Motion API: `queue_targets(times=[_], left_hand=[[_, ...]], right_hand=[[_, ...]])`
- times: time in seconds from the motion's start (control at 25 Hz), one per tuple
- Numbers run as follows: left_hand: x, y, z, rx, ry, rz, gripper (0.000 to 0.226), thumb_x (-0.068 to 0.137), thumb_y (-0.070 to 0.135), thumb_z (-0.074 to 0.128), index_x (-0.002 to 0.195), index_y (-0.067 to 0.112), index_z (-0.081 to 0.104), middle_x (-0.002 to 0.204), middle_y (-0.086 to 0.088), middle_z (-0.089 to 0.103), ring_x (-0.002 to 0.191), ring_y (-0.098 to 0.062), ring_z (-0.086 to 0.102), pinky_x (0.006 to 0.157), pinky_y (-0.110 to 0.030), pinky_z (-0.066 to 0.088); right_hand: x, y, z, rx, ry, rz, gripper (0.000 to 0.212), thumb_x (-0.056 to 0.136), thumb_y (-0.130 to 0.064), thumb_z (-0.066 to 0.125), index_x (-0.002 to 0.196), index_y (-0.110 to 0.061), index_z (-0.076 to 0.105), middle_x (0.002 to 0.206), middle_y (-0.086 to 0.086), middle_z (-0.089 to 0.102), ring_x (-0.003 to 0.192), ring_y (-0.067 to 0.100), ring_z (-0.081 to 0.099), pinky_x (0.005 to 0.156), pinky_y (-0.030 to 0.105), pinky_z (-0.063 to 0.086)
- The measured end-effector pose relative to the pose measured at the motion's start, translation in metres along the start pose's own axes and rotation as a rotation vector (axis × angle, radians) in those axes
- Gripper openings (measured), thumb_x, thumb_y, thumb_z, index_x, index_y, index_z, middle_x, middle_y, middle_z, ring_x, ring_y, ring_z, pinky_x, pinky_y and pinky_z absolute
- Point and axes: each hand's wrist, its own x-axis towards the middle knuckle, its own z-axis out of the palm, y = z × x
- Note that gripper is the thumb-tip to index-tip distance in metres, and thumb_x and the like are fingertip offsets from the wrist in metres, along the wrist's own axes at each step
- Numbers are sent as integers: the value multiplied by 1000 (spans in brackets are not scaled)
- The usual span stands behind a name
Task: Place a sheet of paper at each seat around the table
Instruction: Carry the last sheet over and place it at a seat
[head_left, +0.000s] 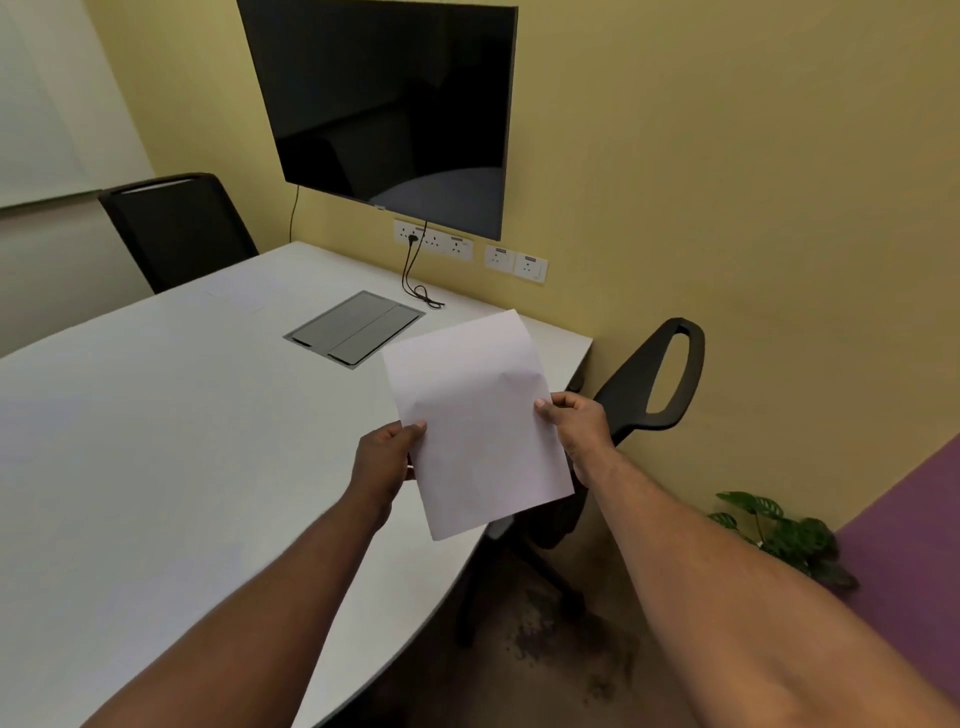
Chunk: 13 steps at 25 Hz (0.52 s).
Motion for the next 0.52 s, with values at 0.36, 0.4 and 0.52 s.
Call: queue_targets(times=[0.36,0.4,0.52], left_hand=[[111,13,106,3,143,74,24,88,27,67,70,11,67,68,-2,64,59,-19,49,46,-25,35],[128,14,114,2,161,74,26,88,27,67,67,13,64,66,-2,61,58,-19,46,45,-24,34],[172,17,145,-7,198,84,38,89,27,66,53,19,58,55,2,54,51,-16,43,44,-24,33]], right_hand=[[165,-42,-35,-81,-113,-56,15,89,-26,68,84,-14,75,90,5,77,74,19,67,74,36,57],[187,-47,-36,-113,-115,-64,16,90,-27,68,83,-14,75,92,6,77,75,19,66,77,37,58],[257,-64,-36,-174,-137,-78,18,89,-29,66,80,-16,74,94,8,76,78,21,64,82,40,57]])
